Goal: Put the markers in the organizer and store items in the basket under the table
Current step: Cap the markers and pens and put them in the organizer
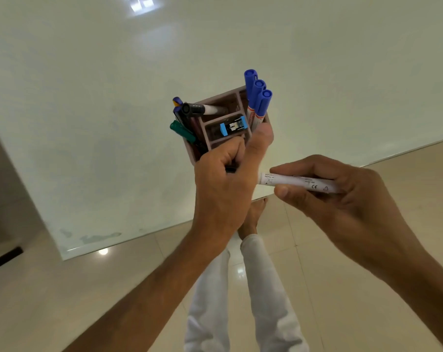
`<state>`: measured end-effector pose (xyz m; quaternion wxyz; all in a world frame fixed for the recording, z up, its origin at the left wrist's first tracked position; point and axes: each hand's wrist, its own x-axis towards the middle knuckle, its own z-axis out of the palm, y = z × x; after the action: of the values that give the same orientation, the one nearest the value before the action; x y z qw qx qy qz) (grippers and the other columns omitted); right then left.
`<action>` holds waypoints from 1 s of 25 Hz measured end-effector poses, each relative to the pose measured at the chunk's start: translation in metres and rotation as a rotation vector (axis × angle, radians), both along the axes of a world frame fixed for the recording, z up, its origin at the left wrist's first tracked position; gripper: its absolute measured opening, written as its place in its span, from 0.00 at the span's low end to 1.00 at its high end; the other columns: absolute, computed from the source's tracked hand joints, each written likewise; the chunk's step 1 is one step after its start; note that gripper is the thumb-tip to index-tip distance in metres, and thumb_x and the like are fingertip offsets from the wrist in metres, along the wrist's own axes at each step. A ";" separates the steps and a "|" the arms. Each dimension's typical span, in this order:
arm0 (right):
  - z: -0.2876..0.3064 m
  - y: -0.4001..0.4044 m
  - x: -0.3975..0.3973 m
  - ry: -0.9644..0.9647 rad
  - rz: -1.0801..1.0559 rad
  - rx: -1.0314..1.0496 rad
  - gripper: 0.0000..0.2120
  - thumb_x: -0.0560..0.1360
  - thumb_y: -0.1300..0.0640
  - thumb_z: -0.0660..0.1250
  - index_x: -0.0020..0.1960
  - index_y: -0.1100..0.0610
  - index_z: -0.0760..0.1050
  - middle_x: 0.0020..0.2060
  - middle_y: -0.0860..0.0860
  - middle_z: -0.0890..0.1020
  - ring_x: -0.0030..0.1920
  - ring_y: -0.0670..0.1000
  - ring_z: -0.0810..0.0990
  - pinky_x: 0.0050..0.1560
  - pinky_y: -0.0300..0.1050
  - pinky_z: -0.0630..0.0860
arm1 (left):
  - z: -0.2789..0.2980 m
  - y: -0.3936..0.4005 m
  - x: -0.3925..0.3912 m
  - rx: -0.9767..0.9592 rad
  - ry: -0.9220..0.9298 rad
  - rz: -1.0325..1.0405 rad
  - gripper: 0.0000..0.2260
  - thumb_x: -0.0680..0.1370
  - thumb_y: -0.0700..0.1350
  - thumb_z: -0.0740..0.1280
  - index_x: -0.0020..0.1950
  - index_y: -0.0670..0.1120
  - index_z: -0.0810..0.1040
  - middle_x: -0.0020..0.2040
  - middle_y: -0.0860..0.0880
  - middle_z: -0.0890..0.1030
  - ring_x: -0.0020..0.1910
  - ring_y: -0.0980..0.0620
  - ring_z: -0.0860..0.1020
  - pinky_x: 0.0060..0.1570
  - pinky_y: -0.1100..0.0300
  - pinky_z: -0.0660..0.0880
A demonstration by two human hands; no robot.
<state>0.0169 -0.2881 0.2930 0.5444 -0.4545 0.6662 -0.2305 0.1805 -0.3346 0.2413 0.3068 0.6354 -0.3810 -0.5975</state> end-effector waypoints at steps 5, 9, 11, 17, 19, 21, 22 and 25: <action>0.001 0.010 0.019 0.098 0.044 -0.130 0.08 0.80 0.57 0.74 0.59 0.54 0.86 0.39 0.38 0.84 0.35 0.41 0.80 0.36 0.24 0.69 | 0.008 -0.007 0.009 0.239 0.130 0.017 0.23 0.87 0.51 0.60 0.32 0.46 0.70 0.25 0.54 0.68 0.24 0.57 0.68 0.27 0.69 0.67; 0.003 -0.011 0.013 0.352 0.256 -0.258 0.11 0.81 0.46 0.70 0.58 0.49 0.86 0.46 0.46 0.80 0.45 0.46 0.76 0.41 0.33 0.70 | 0.017 -0.018 0.022 0.232 0.117 -0.157 0.22 0.87 0.52 0.57 0.36 0.44 0.72 0.26 0.55 0.69 0.24 0.59 0.68 0.27 0.71 0.66; -0.002 -0.028 0.015 0.603 0.383 -0.334 0.15 0.81 0.40 0.65 0.56 0.48 0.84 0.46 0.47 0.73 0.47 0.49 0.70 0.45 0.46 0.69 | 0.029 -0.030 0.028 0.195 0.055 -0.225 0.20 0.87 0.55 0.57 0.42 0.44 0.77 0.27 0.56 0.72 0.24 0.60 0.70 0.27 0.72 0.66; 0.004 -0.076 0.016 0.414 -0.157 -0.328 0.13 0.85 0.49 0.65 0.60 0.58 0.80 0.45 0.42 0.86 0.39 0.44 0.87 0.45 0.37 0.82 | 0.033 -0.101 0.076 -0.416 -0.800 -0.535 0.17 0.79 0.63 0.69 0.62 0.54 0.78 0.48 0.56 0.82 0.46 0.57 0.78 0.46 0.61 0.73; 0.001 -0.086 0.021 0.303 -0.193 -0.314 0.11 0.84 0.50 0.68 0.60 0.55 0.82 0.47 0.42 0.88 0.43 0.44 0.89 0.45 0.42 0.86 | 0.021 -0.113 0.086 -0.326 -0.943 -0.826 0.23 0.75 0.66 0.72 0.67 0.61 0.76 0.57 0.57 0.81 0.54 0.52 0.77 0.49 0.53 0.73; -0.008 -0.096 0.032 0.278 -0.166 -0.278 0.10 0.80 0.50 0.71 0.58 0.53 0.84 0.45 0.41 0.88 0.43 0.43 0.89 0.48 0.43 0.86 | 0.013 -0.113 0.086 -0.301 -0.983 -0.940 0.20 0.77 0.61 0.72 0.68 0.62 0.77 0.57 0.55 0.82 0.54 0.48 0.79 0.47 0.53 0.71; -0.015 -0.100 0.037 0.278 -0.141 -0.248 0.10 0.79 0.50 0.72 0.57 0.52 0.85 0.44 0.40 0.88 0.44 0.42 0.88 0.49 0.43 0.86 | 0.011 -0.112 0.084 -0.329 -0.989 -0.954 0.17 0.79 0.58 0.71 0.68 0.61 0.78 0.56 0.54 0.82 0.54 0.46 0.79 0.46 0.53 0.69; -0.032 -0.111 0.050 0.361 -0.045 -0.218 0.10 0.79 0.49 0.72 0.57 0.53 0.85 0.41 0.41 0.86 0.43 0.42 0.87 0.49 0.36 0.84 | 0.009 -0.111 0.082 -0.417 -0.993 -0.931 0.13 0.82 0.57 0.68 0.66 0.59 0.80 0.55 0.53 0.83 0.51 0.45 0.80 0.44 0.53 0.69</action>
<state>0.0665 -0.3991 0.2608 0.3584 -0.5295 0.7343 -0.2281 0.2623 -0.4452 0.2506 -0.0750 0.5317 -0.8142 -0.2209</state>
